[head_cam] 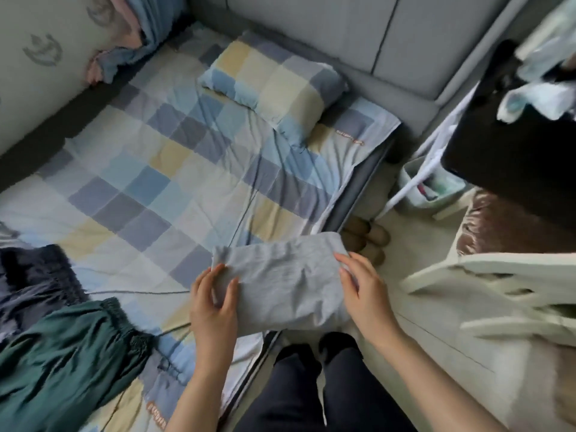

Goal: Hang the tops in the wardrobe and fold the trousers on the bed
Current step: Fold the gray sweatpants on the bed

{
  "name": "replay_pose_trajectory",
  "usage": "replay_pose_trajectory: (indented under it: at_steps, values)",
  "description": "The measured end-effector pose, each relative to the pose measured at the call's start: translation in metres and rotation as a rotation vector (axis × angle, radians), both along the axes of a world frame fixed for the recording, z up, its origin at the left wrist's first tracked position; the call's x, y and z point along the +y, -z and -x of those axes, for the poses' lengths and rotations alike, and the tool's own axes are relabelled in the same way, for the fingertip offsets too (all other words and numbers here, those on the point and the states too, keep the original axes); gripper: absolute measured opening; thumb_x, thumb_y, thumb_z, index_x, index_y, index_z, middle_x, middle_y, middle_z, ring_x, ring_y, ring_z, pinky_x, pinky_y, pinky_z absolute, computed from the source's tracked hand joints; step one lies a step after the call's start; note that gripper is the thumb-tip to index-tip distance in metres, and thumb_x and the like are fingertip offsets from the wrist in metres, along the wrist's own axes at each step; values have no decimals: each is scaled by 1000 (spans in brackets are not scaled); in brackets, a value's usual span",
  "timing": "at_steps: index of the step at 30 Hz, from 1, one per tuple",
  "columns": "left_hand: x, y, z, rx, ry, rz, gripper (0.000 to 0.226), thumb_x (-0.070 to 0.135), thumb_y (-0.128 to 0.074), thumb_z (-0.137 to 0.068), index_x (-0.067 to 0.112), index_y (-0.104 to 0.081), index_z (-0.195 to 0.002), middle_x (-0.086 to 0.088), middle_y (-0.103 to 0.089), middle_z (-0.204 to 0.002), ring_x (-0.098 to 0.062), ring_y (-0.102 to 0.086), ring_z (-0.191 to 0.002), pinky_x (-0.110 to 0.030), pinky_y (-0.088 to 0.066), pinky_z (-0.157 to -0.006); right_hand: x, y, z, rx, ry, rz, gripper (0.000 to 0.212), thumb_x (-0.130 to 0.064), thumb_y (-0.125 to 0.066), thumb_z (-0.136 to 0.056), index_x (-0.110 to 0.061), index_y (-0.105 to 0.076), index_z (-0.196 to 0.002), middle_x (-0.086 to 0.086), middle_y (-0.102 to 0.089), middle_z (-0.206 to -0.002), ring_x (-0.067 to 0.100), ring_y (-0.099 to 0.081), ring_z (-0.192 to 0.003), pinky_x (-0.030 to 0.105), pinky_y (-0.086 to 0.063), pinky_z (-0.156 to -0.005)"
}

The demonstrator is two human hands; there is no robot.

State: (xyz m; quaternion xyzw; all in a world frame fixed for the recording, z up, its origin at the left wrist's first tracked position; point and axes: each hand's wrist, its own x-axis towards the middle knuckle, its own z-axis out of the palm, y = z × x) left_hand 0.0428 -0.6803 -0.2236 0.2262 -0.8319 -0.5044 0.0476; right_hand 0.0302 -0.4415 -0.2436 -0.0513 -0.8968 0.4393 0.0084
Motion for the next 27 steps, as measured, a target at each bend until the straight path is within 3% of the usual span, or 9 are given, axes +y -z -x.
replay_pose_trajectory:
  at_steps: [7, 11, 17, 23, 27]
  values:
    - [126, -17, 0, 2, 335, -80, 27, 11, -62, -94, 16, -64, -121, 2, -54, -126, -13, -51, -120, -31, -38, -106, 108, -12, -88, 41, 364, -3, 27, -16, -49, -98, -12, -62, -121, 0, -58, -122, 8, -58, -107, 4, -39, -89]
    - [215, -26, -18, 30, 551, -93, 28, 11, -62, -93, 15, -64, -121, 4, -55, -124, -11, -52, -118, -29, -39, -104, 185, -29, -154, 89, 534, -30, 31, -27, -46, -98, -12, -62, -120, 1, -60, -119, 0, -54, -106, 2, -37, -89]
    - [367, -34, -78, 48, 764, -126, 25, 10, -63, -92, 19, -65, -115, 1, -58, -126, -12, -54, -119, -35, -40, -108, 304, -52, -262, 129, 783, -77, 30, -21, -49, -96, -15, -61, -123, -5, -58, -121, -13, -51, -110, 3, -40, -91]
    - [503, -43, -148, 21, 1019, -154, 27, 10, -63, -92, 24, -63, -115, 4, -56, -122, -9, -52, -113, -19, -37, -100, 398, -67, -362, 124, 1029, -136, 30, -23, -51, -94, -10, -64, -118, 2, -62, -117, 1, -55, -107, 1, -38, -90]
    - [574, -45, -183, -51, 1167, -156, 35, 17, -70, -88, 23, -64, -122, 5, -56, -122, -15, -54, -113, -32, -43, -102, 430, -64, -418, 96, 1212, -113, 28, -16, -64, -90, -12, -65, -117, 0, -60, -117, 4, -56, -106, -2, -36, -88]
